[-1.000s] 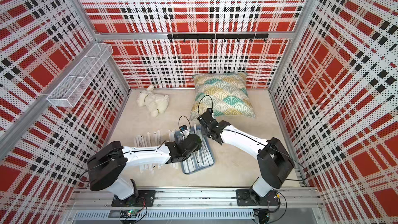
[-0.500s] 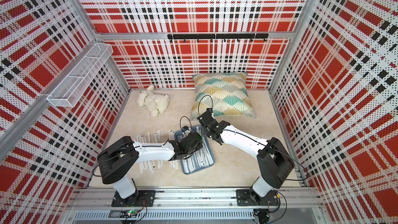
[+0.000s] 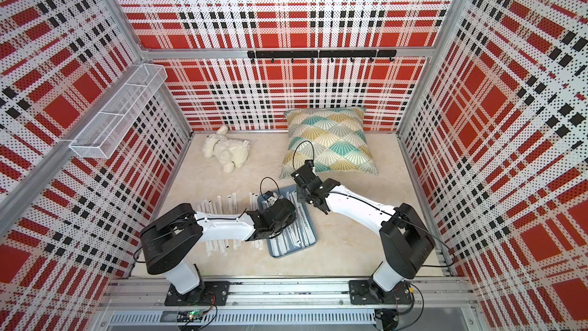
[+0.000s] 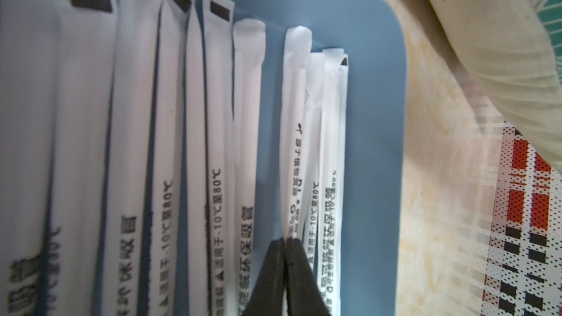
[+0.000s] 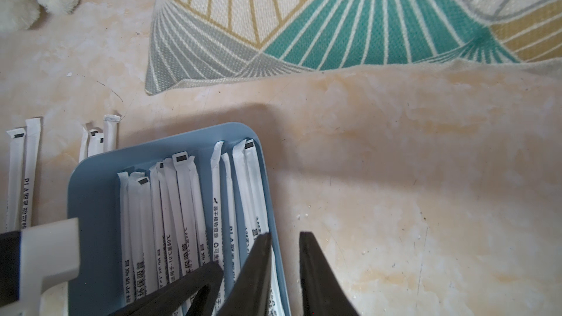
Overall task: Put the straws into the storage box
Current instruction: Place the straw in the storage box, then adjust the storage box at the center of the board.
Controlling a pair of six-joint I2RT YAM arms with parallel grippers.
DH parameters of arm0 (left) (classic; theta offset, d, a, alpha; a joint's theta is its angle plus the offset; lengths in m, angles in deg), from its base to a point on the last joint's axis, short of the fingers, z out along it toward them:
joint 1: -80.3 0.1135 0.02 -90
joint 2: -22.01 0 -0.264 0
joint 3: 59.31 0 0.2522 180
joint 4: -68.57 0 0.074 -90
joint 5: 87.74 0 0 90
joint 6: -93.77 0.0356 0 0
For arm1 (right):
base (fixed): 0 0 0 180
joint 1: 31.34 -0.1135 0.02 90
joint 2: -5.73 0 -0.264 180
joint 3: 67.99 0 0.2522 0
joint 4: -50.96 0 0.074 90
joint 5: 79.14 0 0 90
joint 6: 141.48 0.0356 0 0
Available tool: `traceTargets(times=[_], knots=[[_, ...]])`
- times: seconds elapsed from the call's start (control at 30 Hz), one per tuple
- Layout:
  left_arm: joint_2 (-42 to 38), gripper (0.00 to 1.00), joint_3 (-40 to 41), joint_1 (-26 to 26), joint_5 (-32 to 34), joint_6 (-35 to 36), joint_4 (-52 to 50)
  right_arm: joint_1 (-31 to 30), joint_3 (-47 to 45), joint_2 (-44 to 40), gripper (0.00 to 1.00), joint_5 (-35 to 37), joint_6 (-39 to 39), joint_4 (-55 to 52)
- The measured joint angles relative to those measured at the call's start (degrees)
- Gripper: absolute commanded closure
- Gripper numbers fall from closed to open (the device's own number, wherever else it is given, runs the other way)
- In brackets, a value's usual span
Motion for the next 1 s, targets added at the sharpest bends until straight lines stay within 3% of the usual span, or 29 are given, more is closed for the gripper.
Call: traceTargets(times=[0.33, 0.6, 0.77, 0.9, 1.0], knots=[[-0.46, 0.74, -0.02, 0.02, 0.15, -0.15, -0.04, 0.0, 0.0, 0.0, 0.75, -0.42, -0.15, -0.02], [-2.43, 0.73, -0.57, 0.02, 0.37, 0.94, -1.09, 0.0, 0.22, 0.11, 0.76, -1.18, -0.24, -0.07], [-13.66, 0.69, -0.52, 0.46, 4.79, 7.45, -6.38, -0.87, 0.44, 0.13, 0.76, -1.57, -0.44, -0.37], [-27.56, 0.63, 6.23, 6.43, 5.35, 16.04, -6.51, -3.02, 0.17, 0.13, 0.76, -1.75, -0.57, -1.18], [-34.03, 0.62, 14.12, 15.98, 2.71, 22.93, -6.64, -3.8, -1.16, 0.09, 0.73, -2.16, -0.98, -1.97]])
